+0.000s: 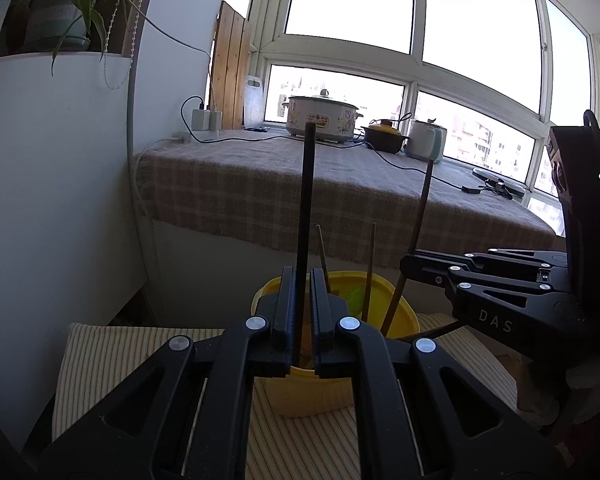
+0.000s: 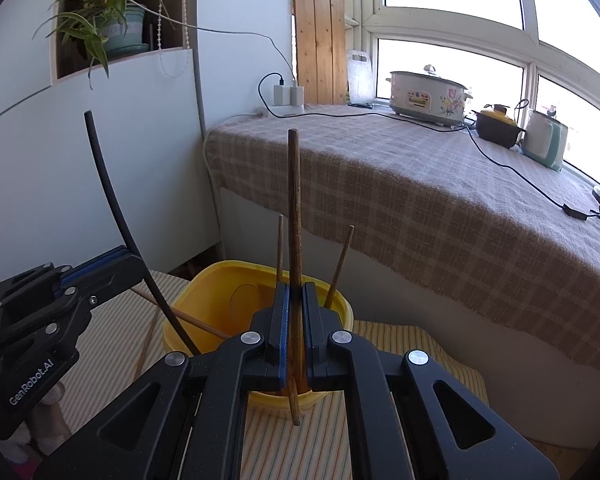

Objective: Organize utensils
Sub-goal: 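Open both tools to drop the chopsticks into the bucket, then move the open right tool down to the last red-tipped wooden chopstick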

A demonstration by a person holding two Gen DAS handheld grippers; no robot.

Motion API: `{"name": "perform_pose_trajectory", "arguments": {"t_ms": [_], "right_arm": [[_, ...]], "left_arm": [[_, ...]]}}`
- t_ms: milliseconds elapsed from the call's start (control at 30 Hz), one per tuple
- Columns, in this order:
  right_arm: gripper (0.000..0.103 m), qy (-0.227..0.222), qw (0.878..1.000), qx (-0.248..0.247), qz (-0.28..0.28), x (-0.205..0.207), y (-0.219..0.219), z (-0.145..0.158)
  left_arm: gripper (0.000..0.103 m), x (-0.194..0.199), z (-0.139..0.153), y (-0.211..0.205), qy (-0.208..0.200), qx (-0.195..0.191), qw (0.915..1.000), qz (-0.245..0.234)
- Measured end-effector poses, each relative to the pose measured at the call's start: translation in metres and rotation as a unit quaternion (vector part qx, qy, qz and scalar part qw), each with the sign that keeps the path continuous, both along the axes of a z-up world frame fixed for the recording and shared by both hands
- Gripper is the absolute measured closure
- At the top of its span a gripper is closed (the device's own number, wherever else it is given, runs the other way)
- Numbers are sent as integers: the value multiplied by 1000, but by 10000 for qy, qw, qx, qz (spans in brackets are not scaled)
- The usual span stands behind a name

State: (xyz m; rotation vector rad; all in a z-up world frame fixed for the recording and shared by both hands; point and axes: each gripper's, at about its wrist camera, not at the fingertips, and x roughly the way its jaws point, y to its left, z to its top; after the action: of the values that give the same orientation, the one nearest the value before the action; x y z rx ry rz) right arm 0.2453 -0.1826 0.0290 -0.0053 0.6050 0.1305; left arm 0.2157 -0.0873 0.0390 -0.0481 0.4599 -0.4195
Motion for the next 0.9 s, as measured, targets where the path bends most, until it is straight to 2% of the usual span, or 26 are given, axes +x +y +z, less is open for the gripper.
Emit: {"name": "perform_pose_trajectory", "arguments": {"t_ms": [33,67,100,167,200,633,900], "right_arm": [[98,3,10000,6,-5,0,0,0],[94,4,10000,8,-9,-1,-1,0],[87,-1,10000,16,-12,-2,-1,0],[78,-43,10000,41,-29,-5,-2,1],[77,-59,10000,53,-46,-7,-3,2],[77,-240,9997,59,-7,-31,7,17],[77,-241,9996,69,88,-43,18,20]], "left_arm": [[82,-1,0,1,11,-21,10000,15],[66,-1,1,3,18,-45,10000,41],[61,-2,1,4,4,-69,10000,51],[61,-4,1,6,-4,-97,9999,65],[61,-6,1,7,1,-122,9999,63],[61,-32,8,23,-108,-157,9997,133],[61,-48,5,42,-98,-11,9995,316]]}}
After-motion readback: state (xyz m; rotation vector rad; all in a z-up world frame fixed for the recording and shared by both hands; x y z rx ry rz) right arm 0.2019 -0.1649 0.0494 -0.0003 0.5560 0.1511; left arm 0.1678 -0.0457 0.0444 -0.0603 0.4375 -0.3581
